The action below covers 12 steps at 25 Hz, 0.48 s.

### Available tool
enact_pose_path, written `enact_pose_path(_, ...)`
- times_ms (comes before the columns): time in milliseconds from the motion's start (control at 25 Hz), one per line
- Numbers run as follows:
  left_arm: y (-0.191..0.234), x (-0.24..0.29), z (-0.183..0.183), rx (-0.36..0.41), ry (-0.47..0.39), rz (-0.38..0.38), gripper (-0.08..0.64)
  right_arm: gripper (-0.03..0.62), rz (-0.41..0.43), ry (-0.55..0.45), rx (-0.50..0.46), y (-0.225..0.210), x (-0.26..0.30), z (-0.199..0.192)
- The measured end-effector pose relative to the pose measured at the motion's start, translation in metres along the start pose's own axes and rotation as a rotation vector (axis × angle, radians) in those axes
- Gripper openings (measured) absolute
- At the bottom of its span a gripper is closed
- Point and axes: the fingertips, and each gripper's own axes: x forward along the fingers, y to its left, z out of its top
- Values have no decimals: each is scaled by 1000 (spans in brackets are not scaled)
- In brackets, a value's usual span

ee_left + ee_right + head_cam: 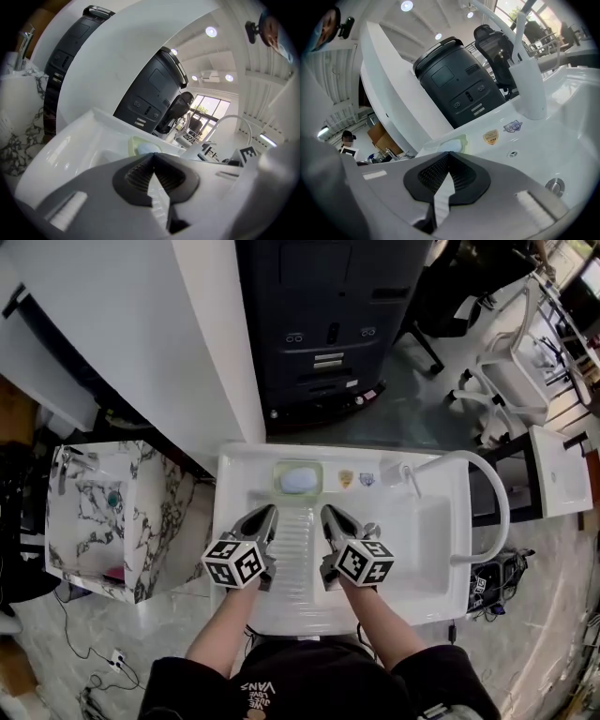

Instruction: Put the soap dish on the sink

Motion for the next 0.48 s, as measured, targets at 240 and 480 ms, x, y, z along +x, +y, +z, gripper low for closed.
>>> enact_pose_path(240, -21, -20, -6, 20, -23, 9, 52, 2, 41, -7, -30, 10, -23, 2)
enact_pose_path(480, -43, -41, -11, 35, -66, 28, 52, 2, 83, -10, -57, 18, -48, 5)
